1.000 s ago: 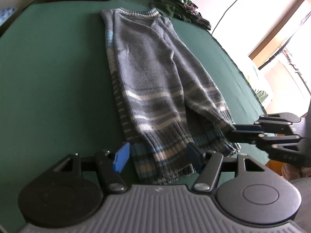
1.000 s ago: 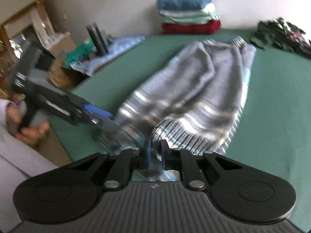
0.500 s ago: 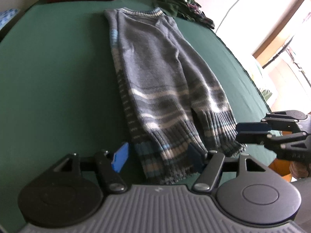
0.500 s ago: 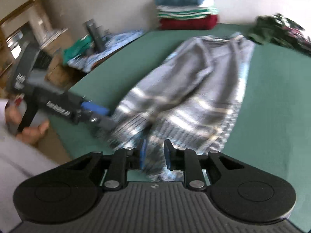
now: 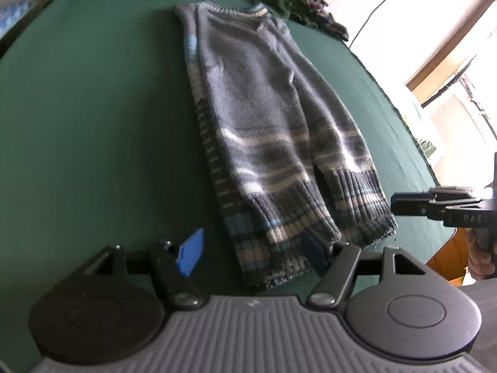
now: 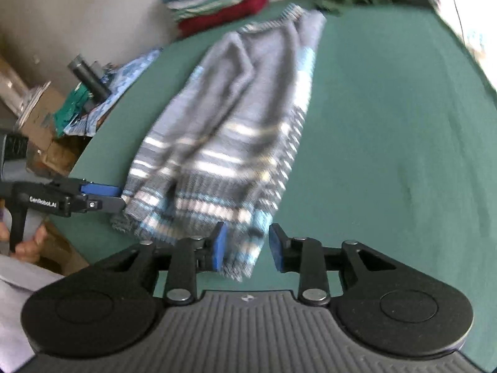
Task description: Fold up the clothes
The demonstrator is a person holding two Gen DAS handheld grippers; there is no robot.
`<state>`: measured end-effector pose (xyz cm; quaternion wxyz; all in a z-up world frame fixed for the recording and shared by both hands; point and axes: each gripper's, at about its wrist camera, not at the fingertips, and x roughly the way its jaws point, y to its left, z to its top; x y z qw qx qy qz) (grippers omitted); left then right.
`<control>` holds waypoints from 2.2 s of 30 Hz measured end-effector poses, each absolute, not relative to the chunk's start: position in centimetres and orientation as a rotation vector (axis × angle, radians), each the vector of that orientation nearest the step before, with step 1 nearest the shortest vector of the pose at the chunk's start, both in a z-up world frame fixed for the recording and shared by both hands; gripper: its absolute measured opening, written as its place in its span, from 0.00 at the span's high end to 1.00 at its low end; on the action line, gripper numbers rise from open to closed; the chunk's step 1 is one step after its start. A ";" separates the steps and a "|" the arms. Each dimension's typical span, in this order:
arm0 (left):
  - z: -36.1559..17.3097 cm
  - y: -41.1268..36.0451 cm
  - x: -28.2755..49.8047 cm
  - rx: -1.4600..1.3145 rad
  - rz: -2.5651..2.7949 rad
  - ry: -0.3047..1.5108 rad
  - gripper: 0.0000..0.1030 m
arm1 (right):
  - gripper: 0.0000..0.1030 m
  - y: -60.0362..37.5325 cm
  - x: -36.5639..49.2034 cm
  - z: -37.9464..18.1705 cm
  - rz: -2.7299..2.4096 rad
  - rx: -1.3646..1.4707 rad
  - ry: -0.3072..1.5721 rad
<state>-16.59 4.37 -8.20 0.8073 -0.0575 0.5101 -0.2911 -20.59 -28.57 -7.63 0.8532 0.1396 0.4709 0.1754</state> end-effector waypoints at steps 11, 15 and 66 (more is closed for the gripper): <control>-9.1 4.5 -15.9 -0.352 -0.679 1.140 0.15 | 0.67 -28.7 -20.8 -8.1 0.361 0.354 0.988; -9.6 4.8 -15.7 -0.391 -0.682 1.156 0.29 | 0.64 -29.5 -21.0 -8.2 0.357 0.378 0.988; -6.8 7.7 -0.2 -0.508 -0.559 1.068 0.93 | 0.67 -34.6 -7.8 -8.9 0.226 0.934 0.802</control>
